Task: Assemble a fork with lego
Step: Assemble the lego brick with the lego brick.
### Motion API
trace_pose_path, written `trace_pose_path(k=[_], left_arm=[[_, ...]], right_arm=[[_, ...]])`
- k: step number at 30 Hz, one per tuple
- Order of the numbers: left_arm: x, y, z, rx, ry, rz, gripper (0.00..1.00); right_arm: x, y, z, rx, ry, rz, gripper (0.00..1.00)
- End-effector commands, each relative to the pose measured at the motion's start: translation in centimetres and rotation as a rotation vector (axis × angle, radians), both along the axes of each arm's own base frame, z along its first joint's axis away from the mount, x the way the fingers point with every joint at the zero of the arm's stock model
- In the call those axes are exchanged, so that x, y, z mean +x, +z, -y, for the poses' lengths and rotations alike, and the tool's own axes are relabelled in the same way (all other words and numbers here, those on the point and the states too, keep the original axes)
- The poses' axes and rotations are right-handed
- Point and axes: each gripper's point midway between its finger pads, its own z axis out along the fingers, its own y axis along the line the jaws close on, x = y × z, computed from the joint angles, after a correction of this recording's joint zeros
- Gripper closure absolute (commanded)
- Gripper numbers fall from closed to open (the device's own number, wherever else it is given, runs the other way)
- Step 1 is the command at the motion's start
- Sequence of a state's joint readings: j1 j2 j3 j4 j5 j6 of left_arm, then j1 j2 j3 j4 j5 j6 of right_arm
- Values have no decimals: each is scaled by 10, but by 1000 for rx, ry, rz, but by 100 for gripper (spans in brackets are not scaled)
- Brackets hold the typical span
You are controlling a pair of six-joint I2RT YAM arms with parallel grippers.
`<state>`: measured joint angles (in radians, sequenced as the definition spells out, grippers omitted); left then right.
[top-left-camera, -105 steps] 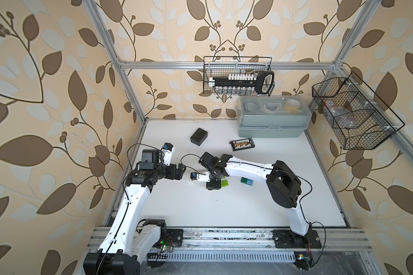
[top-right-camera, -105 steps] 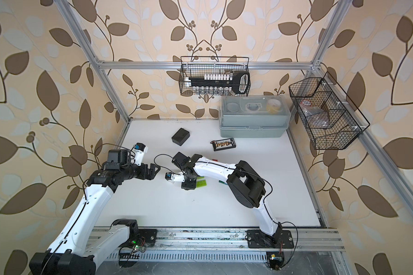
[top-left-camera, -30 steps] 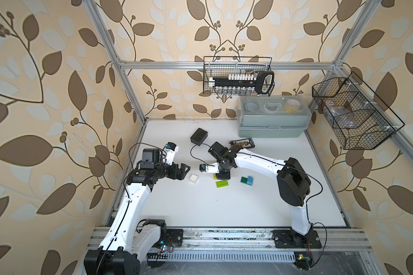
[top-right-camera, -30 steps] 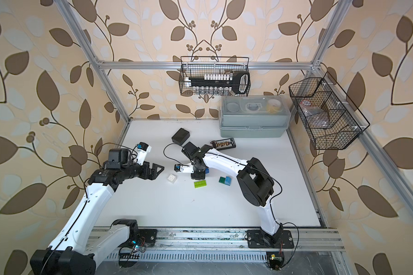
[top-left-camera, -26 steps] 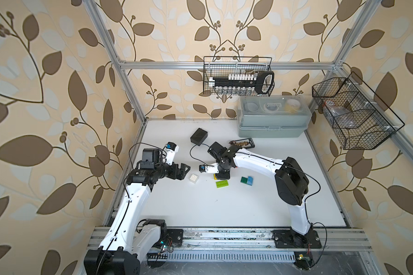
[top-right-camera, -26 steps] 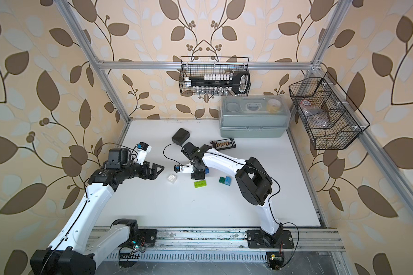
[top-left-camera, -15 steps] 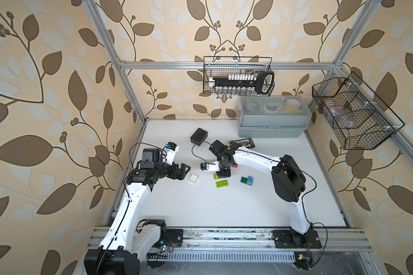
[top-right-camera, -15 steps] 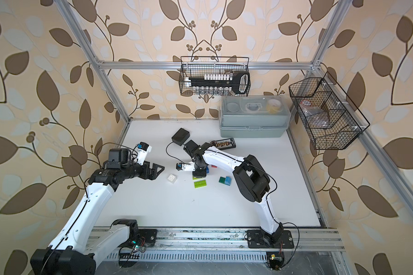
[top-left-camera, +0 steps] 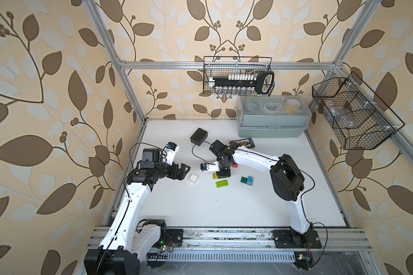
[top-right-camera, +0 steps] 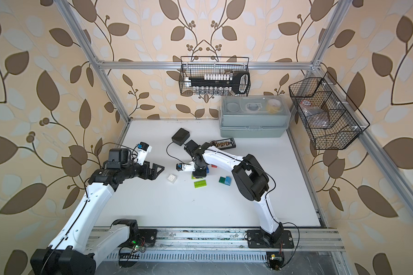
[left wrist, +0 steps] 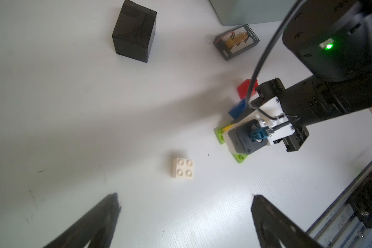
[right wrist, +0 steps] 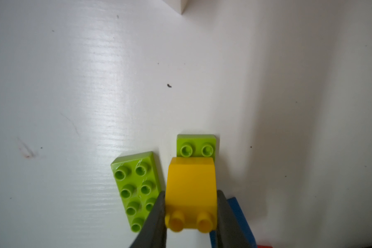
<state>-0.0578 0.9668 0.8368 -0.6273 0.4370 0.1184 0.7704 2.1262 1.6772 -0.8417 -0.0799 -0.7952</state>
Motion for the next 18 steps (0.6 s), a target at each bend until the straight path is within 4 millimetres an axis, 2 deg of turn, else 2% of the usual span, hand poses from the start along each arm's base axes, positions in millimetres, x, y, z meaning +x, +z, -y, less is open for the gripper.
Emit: trace_pose_path(k=[1, 5, 18], left_arm=[[4, 6, -3, 8, 2, 23, 1], [4, 6, -2, 4, 0, 21, 1], [4, 6, -1, 0, -2, 20, 1]], right_arm=[[-2, 3, -8, 41, 0, -12, 100], [0, 10, -16, 83, -21, -14, 100], [2, -4, -14, 46, -125, -43, 100]])
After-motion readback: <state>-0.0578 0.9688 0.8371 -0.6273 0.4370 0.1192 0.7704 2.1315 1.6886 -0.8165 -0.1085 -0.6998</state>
